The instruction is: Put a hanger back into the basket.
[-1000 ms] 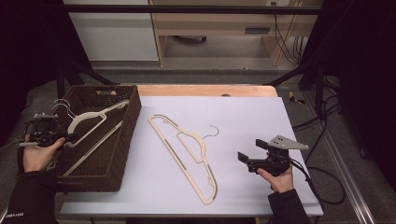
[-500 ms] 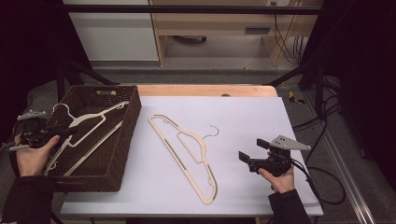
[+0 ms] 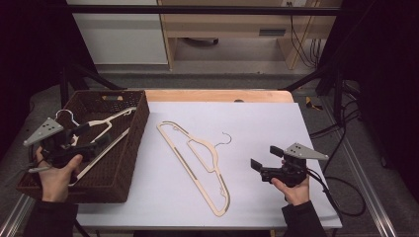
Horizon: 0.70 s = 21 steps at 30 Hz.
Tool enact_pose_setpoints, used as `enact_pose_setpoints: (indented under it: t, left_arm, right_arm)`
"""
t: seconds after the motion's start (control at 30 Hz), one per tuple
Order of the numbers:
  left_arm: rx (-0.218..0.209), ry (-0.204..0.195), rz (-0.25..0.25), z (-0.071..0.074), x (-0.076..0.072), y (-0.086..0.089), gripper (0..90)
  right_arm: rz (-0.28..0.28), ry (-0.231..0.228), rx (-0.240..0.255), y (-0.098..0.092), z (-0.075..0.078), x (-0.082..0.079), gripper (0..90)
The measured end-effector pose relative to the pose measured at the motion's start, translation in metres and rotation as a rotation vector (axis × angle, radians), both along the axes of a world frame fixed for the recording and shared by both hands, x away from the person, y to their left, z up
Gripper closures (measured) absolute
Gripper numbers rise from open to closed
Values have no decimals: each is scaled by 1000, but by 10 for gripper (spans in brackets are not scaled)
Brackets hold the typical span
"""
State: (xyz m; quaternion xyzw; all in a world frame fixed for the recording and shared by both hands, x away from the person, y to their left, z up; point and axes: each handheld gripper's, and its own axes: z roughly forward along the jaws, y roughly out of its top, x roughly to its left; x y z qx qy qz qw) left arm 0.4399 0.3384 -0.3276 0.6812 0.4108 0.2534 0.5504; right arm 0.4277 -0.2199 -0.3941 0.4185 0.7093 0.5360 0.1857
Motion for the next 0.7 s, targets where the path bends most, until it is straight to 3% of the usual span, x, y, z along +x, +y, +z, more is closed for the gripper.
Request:
enact_pose_setpoints:
  t: [0.07,0.17,0.3,0.53,0.7]
  left_arm:
    - [-8,-15,-25,-2,-2,-15,98]
    - [16,-23,-41,-6,-1,-35,85]
    - [23,-16,-79,-13,-3,-56,79]
    - [35,-14,-141,-24,-14,-81,76]
    - [66,0,-177,-33,-16,-94,77]
  right_arm:
    - [6,0,5,2,0,0,103]
    - [12,8,7,7,-1,1,104]
    - [22,11,-3,13,-2,1,104]
    - [31,19,-10,24,-5,1,111]
    - [36,46,-27,32,-10,5,139]
